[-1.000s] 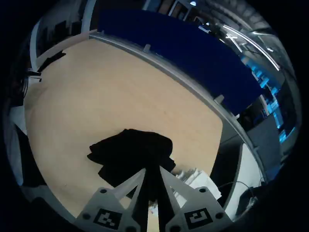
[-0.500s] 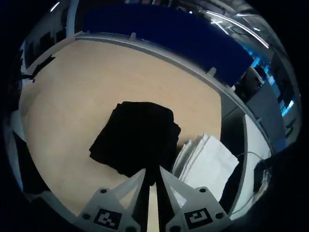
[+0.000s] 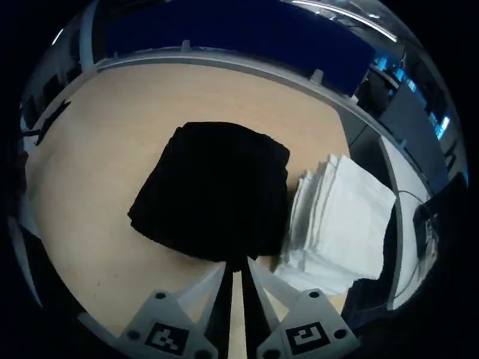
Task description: Fold towel
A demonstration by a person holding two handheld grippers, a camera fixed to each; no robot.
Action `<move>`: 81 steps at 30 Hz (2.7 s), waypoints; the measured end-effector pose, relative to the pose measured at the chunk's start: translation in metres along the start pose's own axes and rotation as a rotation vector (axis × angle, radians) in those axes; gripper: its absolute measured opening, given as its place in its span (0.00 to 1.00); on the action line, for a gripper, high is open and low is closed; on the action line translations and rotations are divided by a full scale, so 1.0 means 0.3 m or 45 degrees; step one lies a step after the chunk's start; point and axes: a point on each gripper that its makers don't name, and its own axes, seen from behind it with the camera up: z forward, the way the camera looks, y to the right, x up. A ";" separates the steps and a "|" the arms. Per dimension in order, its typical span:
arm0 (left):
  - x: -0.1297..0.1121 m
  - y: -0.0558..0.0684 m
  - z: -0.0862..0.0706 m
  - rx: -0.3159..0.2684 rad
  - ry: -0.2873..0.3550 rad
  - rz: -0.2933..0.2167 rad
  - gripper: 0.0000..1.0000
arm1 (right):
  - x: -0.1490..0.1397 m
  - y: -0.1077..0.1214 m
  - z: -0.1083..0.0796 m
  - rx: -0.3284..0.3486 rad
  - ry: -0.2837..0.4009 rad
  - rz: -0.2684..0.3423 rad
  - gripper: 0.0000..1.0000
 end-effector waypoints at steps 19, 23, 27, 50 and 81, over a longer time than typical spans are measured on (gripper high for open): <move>0.004 -0.019 -0.013 0.007 0.011 -0.017 0.95 | -0.006 0.004 -0.037 -0.062 0.025 0.008 0.65; 0.009 -0.019 -0.014 0.004 0.014 -0.017 0.95 | 0.006 -0.015 -0.053 -0.050 0.057 0.031 0.92; 0.015 -0.016 -0.013 0.001 0.019 -0.014 0.95 | 0.023 -0.026 -0.064 -0.047 0.089 0.055 1.00; 0.024 -0.042 -0.022 0.009 0.034 -0.033 0.95 | 0.198 -0.083 -0.040 -0.034 0.221 0.148 1.00; -0.014 -0.132 -0.045 0.085 0.015 -0.074 0.95 | 0.361 -0.042 0.146 -0.039 0.187 0.178 1.00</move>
